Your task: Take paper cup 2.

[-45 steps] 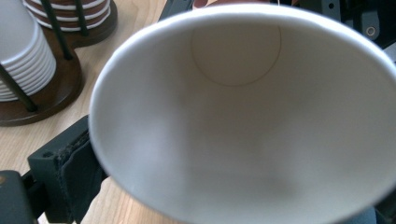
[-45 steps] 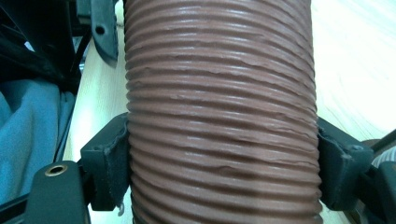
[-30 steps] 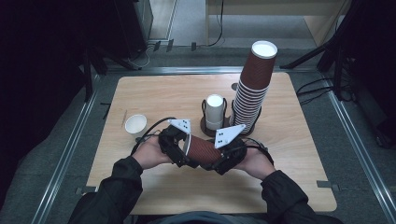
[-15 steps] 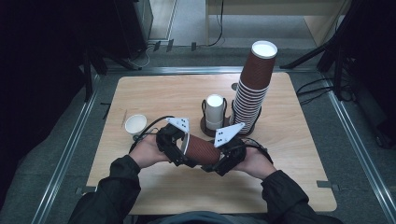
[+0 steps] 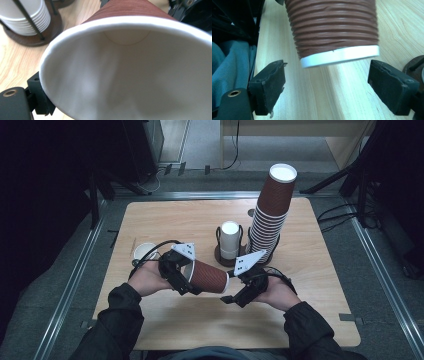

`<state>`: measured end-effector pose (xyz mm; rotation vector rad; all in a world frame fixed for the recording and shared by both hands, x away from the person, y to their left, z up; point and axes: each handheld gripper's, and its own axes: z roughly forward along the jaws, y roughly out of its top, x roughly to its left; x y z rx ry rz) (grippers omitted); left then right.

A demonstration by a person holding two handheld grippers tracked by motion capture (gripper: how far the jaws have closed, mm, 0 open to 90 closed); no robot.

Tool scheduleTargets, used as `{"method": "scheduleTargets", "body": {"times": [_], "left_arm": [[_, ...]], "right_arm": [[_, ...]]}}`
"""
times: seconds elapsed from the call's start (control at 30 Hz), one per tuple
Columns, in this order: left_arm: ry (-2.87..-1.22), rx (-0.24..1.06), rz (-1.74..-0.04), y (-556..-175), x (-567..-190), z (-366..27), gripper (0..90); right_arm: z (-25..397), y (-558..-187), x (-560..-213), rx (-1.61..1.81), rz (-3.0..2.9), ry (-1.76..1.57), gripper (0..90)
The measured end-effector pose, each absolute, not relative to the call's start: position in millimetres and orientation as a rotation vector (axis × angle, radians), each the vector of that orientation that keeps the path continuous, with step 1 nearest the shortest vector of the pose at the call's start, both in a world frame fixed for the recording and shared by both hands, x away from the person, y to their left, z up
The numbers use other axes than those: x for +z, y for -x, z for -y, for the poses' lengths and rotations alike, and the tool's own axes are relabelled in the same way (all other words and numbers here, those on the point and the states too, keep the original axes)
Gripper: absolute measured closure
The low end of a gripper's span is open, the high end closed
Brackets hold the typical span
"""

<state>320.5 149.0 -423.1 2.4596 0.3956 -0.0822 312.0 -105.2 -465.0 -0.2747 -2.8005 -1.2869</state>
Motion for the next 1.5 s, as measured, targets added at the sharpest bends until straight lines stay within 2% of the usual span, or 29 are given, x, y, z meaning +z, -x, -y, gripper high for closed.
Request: {"method": "scheduleTargets", "body": {"times": [0.57,0.83,1.3,1.5], "left_arm": [[-2.641,-0.044,-0.367,-330,-441,-133,6.3],[-2.704,-0.019,-0.285,-328,-446,-118,6.3],[-2.691,-0.039,-0.179,-319,-440,-100,6.2],[-2.696,-0.054,-0.168,-317,-442,-96,6.2]], "right_arm": [[104,-312,-472,-1.245,2.821,0.301,15.0],[100,-312,-476,-1.209,2.833,0.306,15.1],[87,-309,-483,-1.178,2.846,0.258,15.1],[81,-306,-484,-1.175,2.839,0.243,19.1]]}}
